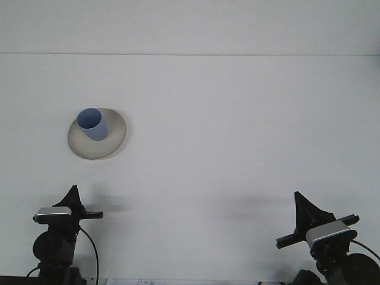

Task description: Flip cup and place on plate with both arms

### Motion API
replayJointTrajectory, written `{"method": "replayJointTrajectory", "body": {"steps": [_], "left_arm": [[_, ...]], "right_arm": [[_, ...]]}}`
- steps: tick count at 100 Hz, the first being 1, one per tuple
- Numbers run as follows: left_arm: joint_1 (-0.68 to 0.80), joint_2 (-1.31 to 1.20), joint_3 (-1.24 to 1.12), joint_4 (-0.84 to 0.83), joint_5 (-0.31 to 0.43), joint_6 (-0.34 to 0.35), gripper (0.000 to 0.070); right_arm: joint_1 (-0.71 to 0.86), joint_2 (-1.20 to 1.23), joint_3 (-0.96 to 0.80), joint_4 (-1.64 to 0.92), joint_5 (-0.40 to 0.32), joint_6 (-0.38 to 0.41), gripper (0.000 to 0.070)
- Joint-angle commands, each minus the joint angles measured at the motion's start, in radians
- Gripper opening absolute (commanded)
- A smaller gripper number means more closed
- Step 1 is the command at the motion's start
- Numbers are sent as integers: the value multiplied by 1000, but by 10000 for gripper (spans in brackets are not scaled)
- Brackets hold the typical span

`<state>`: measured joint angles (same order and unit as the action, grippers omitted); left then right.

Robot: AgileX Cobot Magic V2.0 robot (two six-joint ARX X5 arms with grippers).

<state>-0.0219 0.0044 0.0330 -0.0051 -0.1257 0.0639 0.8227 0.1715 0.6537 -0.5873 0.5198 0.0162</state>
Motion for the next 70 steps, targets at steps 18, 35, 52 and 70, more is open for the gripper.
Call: {"method": "replayJointTrajectory", "body": {"steps": [18,35,52,70], "left_arm": [[0,-2,-19,13,-2,-5,15],[0,-2,-19,13,-2,-5,15],[0,-2,-19,13,-2,-5,15],[0,-2,-19,13,-2,-5,15]], "right_arm": [[8,0,7,11,2,14,7],[8,0,7,10,2,8,7],[-94,-1,4,11,-9,-17,7],[-392,-45,-126,132,-156,-54,7]]}}
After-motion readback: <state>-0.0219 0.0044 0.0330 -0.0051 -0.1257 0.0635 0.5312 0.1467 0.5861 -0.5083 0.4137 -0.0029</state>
